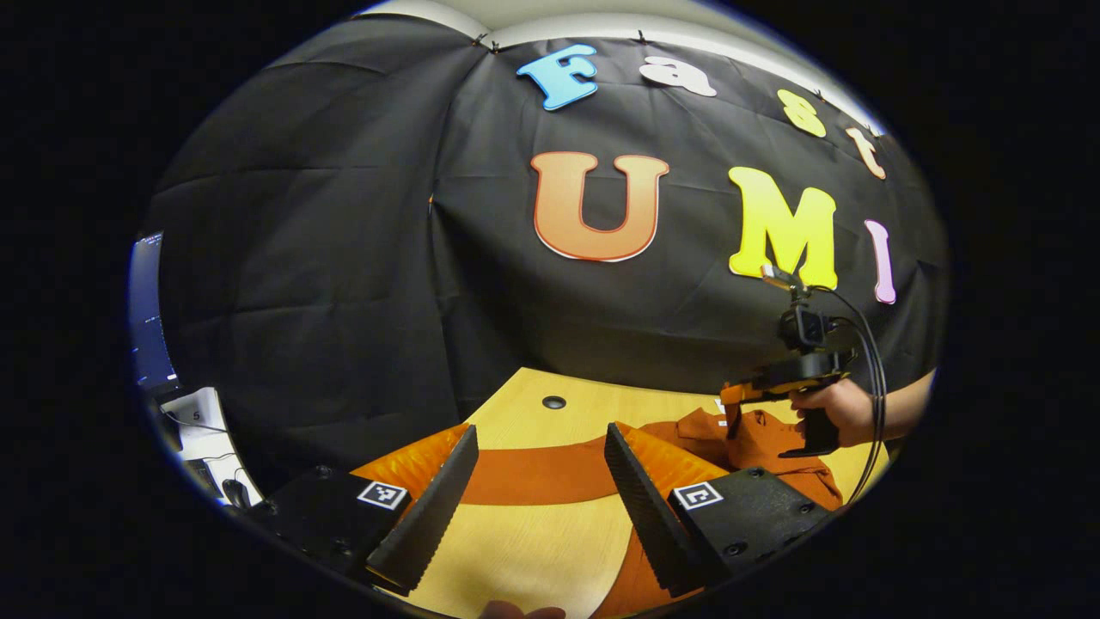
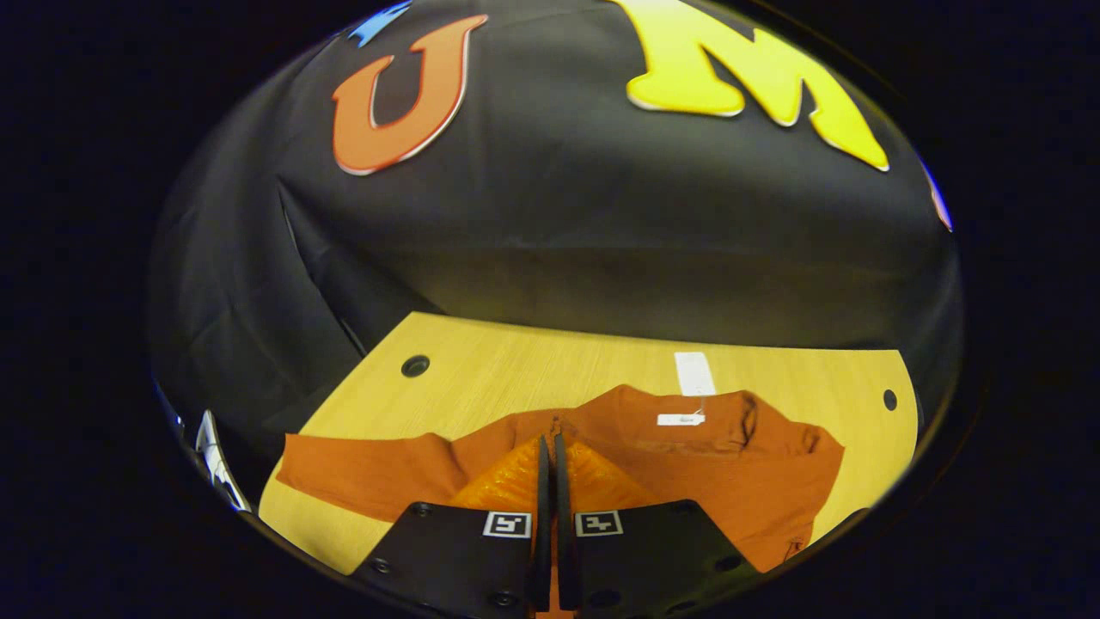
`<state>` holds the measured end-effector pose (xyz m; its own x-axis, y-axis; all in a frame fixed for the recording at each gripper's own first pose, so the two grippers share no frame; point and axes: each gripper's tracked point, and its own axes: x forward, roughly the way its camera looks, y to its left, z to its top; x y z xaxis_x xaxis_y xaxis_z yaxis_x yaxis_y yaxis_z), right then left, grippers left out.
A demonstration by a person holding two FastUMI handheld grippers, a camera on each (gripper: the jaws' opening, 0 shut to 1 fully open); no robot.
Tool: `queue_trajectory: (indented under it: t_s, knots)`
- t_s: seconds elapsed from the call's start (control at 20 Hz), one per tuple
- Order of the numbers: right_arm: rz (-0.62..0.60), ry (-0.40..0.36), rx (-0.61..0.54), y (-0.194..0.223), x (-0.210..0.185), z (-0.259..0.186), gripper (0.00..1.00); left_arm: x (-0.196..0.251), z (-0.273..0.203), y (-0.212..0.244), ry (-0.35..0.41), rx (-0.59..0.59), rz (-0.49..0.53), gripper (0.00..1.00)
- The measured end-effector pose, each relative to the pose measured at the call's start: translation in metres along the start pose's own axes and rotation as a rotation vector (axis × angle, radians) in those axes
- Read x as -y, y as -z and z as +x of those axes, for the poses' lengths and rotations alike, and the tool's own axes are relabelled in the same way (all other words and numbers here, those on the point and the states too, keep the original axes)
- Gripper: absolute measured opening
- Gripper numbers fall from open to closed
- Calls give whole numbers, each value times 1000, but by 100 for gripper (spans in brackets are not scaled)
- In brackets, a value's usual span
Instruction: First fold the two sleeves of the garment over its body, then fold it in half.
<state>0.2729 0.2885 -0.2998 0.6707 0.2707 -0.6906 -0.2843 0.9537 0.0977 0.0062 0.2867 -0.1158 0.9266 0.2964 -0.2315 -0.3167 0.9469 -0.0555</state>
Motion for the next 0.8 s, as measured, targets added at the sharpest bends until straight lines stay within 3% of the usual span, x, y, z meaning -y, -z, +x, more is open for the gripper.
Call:
queue_trajectory:
  t_s: [0.25,0.45,0.5,0.65,0.75,0.8]
  knots:
    - [-42,-10,-133,51,-17,51,5,-13,8,10,-26,-29,9,96]
    - [18,-71,-137,60,-32,57,8,-15,8,9,-41,-38,27,97]
    - [39,-110,-129,58,-43,55,22,-15,9,7,-43,-36,33,96]
    - [24,-117,-75,42,-42,38,63,-15,13,5,-41,-27,33,96]
    - [40,-121,-37,31,-39,12,70,-13,15,7,-35,-31,28,96]
    - [52,-122,-15,27,-38,-4,67,-12,17,8,-31,-30,24,97]
